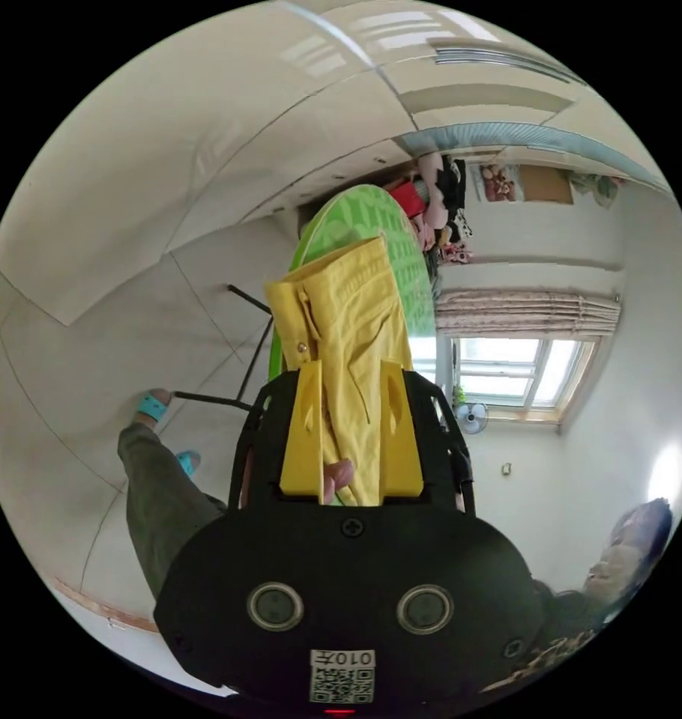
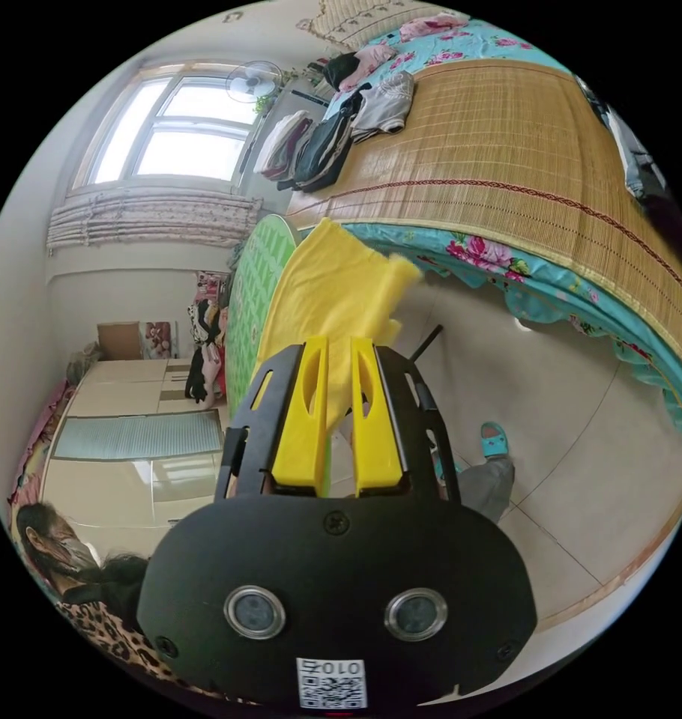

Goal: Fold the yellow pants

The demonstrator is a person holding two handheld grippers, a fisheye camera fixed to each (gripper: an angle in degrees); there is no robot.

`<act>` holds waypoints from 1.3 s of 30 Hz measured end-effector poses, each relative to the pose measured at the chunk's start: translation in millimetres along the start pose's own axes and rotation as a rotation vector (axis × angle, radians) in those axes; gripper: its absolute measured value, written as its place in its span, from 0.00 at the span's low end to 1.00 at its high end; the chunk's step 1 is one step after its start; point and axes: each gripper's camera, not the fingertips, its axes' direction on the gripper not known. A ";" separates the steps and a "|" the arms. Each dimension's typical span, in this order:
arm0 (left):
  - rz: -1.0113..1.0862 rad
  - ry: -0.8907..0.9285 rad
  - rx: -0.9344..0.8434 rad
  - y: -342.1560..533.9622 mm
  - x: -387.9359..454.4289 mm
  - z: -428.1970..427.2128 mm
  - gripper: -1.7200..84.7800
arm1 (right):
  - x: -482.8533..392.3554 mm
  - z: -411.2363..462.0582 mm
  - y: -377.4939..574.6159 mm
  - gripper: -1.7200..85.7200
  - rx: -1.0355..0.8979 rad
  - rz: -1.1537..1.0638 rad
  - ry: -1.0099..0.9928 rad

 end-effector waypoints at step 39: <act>0.415 0.333 -0.132 -67.8 205.1 -11.1 0.07 | 61.6 247.3 170.1 0.12 -0.404 0.019 -0.274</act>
